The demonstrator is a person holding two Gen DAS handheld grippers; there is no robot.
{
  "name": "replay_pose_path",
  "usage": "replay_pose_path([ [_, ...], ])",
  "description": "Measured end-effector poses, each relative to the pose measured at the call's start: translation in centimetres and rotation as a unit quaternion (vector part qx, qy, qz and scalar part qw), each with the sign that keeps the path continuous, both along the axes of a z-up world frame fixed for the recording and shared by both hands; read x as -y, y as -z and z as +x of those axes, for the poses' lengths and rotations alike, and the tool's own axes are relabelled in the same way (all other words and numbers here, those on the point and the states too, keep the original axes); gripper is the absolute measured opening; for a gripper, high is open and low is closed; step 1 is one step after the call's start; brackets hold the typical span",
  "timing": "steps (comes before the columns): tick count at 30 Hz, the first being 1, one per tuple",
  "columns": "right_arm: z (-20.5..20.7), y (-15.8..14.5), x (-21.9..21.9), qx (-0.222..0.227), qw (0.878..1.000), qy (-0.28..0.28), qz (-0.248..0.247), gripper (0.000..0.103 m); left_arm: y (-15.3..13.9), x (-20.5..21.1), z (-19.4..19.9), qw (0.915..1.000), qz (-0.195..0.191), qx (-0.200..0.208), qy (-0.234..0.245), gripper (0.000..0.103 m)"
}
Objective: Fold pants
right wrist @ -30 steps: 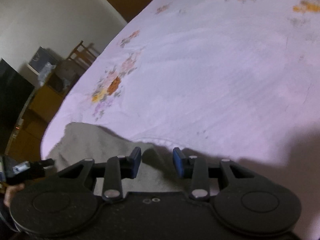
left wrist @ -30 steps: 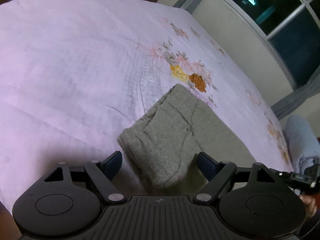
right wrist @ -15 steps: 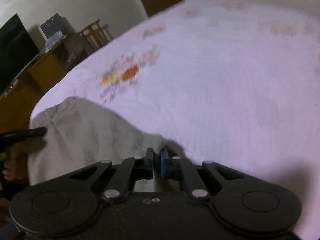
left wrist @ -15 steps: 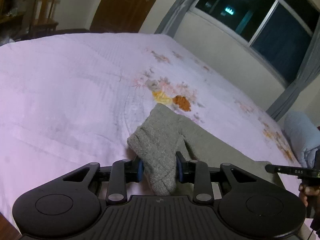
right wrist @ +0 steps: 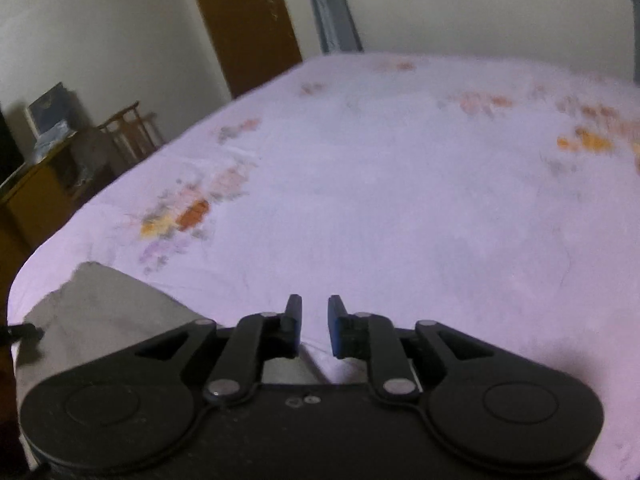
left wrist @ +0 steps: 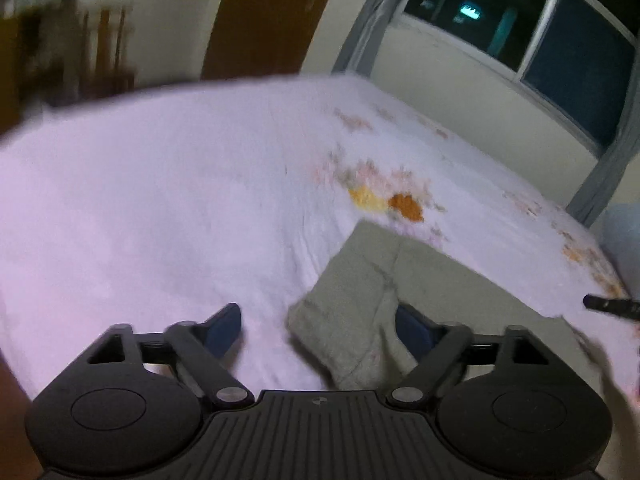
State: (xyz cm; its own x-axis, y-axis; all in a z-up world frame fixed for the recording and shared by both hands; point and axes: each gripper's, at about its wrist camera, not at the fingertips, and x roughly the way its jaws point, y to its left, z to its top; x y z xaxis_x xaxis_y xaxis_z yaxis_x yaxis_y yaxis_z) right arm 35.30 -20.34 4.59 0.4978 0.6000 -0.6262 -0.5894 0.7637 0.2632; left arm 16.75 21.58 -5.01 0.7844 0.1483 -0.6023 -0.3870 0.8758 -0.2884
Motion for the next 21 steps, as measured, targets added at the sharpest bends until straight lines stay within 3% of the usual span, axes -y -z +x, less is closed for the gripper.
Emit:
replay_pose_path([
  [2,-1.7,-0.3,-1.9,0.015,0.999,-0.030,-0.005,0.009,-0.9,1.5,0.6,0.9993,0.016,0.003,0.033,0.084],
  [5,-3.0,1.1,-5.4,-0.010,0.997,-0.072,-0.004,0.008,-0.9,3.2,2.0,0.9964,0.006,0.028,0.080,0.084],
  [7,-3.3,2.9,-7.5,-0.031,0.995,-0.081,-0.041,0.007,0.6,3.5,3.9,0.9956,-0.018,-0.001,0.092,0.084],
  [9,-2.8,4.6,-8.0,-0.026,0.993,-0.066,-0.090,0.000,1.9,3.5,4.8,0.9939,0.009,-0.021,0.108,0.084],
  [12,-1.9,3.4,-5.4,-0.030,0.997,-0.005,-0.065,0.000,0.8,3.5,4.4,0.9927,0.027,-0.025,0.115,0.084],
  [13,-2.7,2.4,-4.7,-0.007,0.998,0.011,-0.067,0.005,0.0,3.7,3.8,0.9930,0.038,-0.018,0.110,0.084],
  [14,-3.7,1.3,-3.8,0.011,0.998,0.012,-0.058,0.018,-0.5,4.2,3.4,0.9928,0.044,-0.010,0.111,0.084],
  [17,-6.8,0.3,-1.6,0.026,0.998,-0.006,-0.048,0.025,-0.1,5.6,2.9,0.9894,0.039,-0.004,0.140,0.089],
  [21,-7.7,3.9,-1.4,0.003,0.989,0.014,-0.150,0.034,2.6,8.0,4.1,0.9813,0.101,-0.037,0.160,0.090],
])
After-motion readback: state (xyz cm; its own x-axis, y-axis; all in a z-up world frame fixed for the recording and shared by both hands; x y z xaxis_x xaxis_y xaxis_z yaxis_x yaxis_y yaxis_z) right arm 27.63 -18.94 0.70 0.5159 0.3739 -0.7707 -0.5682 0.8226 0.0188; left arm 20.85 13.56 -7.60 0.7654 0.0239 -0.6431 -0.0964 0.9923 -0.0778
